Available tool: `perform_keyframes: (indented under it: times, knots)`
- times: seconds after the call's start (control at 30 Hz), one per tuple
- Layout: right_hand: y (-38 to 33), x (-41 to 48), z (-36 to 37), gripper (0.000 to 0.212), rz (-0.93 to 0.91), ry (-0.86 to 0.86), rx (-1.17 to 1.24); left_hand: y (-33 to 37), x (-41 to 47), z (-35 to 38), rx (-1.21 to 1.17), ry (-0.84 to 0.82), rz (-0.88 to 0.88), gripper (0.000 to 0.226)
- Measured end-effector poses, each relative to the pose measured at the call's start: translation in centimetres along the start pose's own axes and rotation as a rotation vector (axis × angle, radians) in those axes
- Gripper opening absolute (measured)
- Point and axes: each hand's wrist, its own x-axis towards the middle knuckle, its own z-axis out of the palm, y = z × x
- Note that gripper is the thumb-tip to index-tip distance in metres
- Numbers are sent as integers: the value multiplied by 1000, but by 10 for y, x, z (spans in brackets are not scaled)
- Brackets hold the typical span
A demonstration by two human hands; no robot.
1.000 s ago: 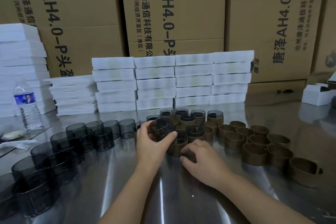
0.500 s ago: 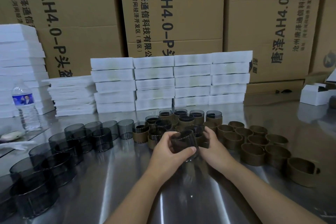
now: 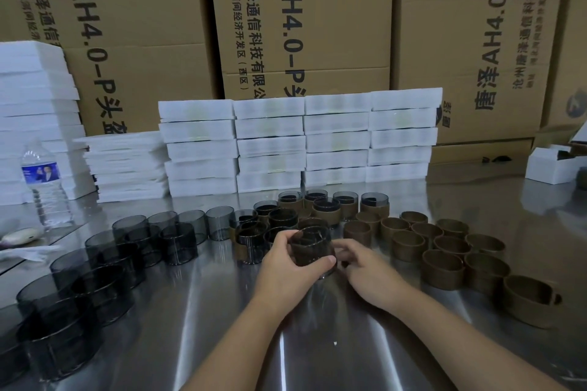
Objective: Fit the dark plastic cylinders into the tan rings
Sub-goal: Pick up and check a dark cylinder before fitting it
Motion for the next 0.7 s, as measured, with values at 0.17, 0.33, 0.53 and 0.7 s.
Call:
perform_keyframes:
  times: [0.17,0.33,0.53,0.7]
  knots:
    - [-17,-7,-1,38,12,119,193,0,0,1,27,-4,17,50]
    - [-30,-17,-1,33,-34,115,296,6,-4,0,-5,18,59,56]
    - [-28,-18,4,50,-88,24,269,9,-5,-1,93,58,130,61]
    - [-30,-19,3,62,-128,47,244,9,-4,-5,201,12,173,75]
